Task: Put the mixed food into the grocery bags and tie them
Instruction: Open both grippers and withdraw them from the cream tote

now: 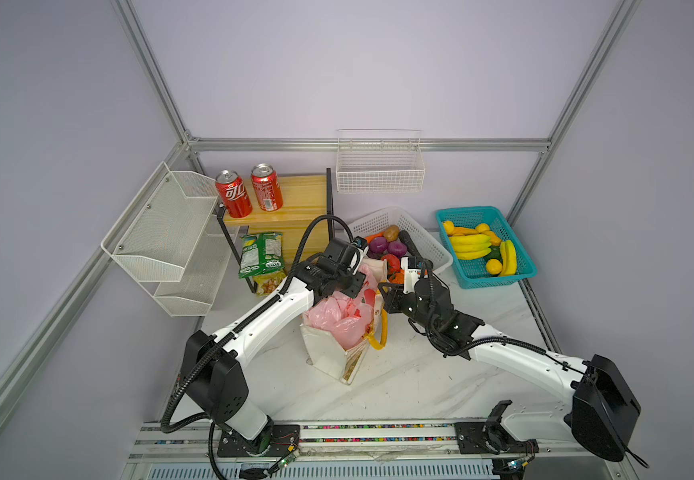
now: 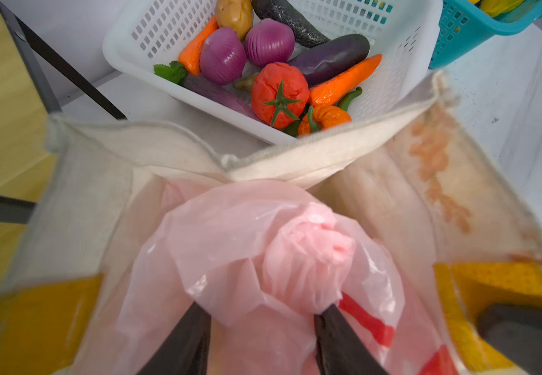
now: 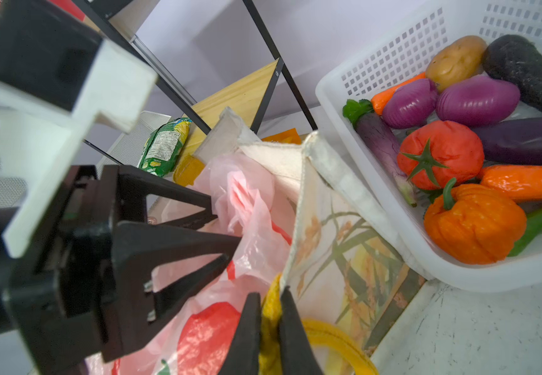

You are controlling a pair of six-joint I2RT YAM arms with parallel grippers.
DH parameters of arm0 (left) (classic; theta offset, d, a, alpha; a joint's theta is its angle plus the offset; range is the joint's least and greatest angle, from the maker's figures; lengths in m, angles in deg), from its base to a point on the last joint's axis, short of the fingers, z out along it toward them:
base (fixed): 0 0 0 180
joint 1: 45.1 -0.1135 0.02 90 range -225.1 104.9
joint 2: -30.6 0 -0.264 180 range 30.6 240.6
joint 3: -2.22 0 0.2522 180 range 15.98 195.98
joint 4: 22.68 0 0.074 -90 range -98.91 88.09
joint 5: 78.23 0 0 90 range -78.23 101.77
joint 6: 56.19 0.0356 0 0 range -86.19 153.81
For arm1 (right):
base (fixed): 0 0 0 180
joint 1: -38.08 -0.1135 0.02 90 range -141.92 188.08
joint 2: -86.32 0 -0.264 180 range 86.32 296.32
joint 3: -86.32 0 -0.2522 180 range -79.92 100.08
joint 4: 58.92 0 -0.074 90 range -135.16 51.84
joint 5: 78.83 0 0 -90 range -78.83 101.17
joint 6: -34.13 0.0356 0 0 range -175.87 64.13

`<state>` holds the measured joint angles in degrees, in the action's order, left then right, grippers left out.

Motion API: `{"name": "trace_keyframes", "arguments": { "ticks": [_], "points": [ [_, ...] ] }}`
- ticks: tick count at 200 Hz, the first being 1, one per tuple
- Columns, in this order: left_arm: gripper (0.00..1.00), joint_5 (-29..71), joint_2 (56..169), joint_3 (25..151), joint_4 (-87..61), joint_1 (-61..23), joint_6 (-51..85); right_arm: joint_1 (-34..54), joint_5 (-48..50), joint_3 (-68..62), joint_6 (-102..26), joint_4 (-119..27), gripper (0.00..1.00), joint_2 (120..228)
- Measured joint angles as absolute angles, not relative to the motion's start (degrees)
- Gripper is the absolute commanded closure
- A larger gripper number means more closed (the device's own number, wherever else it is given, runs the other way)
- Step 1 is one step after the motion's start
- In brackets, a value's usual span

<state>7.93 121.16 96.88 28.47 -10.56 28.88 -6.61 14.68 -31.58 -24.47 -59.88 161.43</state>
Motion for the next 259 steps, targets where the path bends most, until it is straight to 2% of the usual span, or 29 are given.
{"name": "trace_keyframes", "arguments": {
  "ticks": [29, 76, 100, 115, 131, 153, 160, 167, 184, 218, 259],
  "points": [
    [0.47, 8.61, 122.62, 92.16, 26.57, -10.60, 28.11, -6.59, 14.83, -31.58, -24.65, -59.73, 0.96, 161.30],
    [0.32, 10.75, 122.08, 91.27, 24.87, -10.67, 26.78, -6.59, 14.92, -31.58, -24.89, -59.66, 0.95, 161.24],
    [0.27, 11.71, 117.79, 91.24, 24.12, -10.64, 26.23, -6.59, 15.10, -31.73, -25.13, -59.49, 0.90, 160.87],
    [0.24, 11.76, 112.94, 90.92, 22.77, -10.64, 26.28, -6.59, 15.12, -31.95, -25.37, -59.40, 0.80, 160.47],
    [0.21, 11.32, 106.39, 89.74, 20.60, -10.64, 26.54, -6.46, 15.60, -31.95, -25.85, -59.46, 0.60, 159.93],
    [0.19, 9.37, 98.45, 87.42, 18.37, -10.64, 26.93, -6.22, 16.71, -31.86, -27.31, -59.09, 0.41, 158.77],
    [0.17, 8.24, 96.13, 86.35, 17.89, -10.64, 27.04, -6.22, 17.22, -31.78, -27.88, -58.74, 0.28, 158.33],
    [0.15, 6.90, 94.10, 85.15, 17.28, -10.64, 27.17, -6.22, 17.85, -31.62, -28.38, -58.15, 0.19, 157.83],
    [0.11, 2.20, 88.53, 80.67, 15.38, -10.67, 27.48, -6.19, 19.45, -31.14, -30.15, -56.53, 0.05, 155.86],
    [0.01, -11.83, 74.85, 65.89, 6.94, -11.96, 27.41, -6.06, 25.70, -28.58, -35.12, -53.41, 0.03, 150.57],
    [0.00, -25.88, 62.69, 49.28, -5.32, -19.65, 27.33, -1.76, 35.86, -27.12, -41.19, -51.77, 0.03, 147.23]
  ]
}}
